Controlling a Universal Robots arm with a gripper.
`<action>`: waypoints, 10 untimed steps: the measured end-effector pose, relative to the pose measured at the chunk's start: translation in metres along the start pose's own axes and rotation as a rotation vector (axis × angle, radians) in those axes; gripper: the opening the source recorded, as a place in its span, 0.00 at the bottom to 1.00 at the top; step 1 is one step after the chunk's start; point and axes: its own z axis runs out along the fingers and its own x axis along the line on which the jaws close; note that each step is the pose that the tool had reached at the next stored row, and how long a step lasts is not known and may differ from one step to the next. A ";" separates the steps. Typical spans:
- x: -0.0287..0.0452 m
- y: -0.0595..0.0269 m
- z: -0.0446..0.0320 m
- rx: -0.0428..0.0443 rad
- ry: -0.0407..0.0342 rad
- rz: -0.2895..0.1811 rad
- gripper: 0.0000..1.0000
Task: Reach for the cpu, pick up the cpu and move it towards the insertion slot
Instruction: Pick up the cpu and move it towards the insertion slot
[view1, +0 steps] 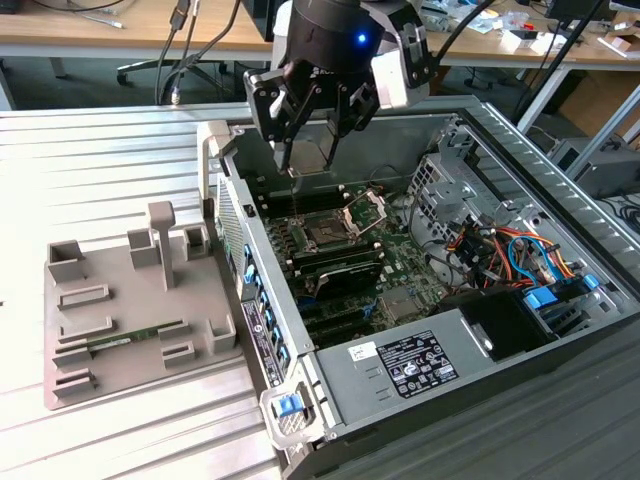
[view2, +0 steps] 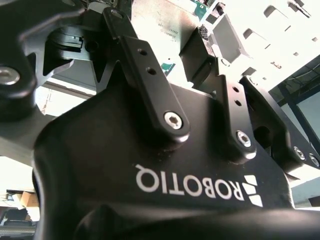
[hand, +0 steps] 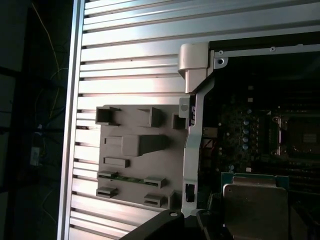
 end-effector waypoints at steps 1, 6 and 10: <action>-0.0009 -0.0001 0.0000 0.0000 0.0000 0.000 0.55; -0.0052 -0.0004 0.0000 0.0000 0.0000 0.000 0.55; -0.0083 -0.0006 0.0000 -0.0001 -0.0001 0.000 0.55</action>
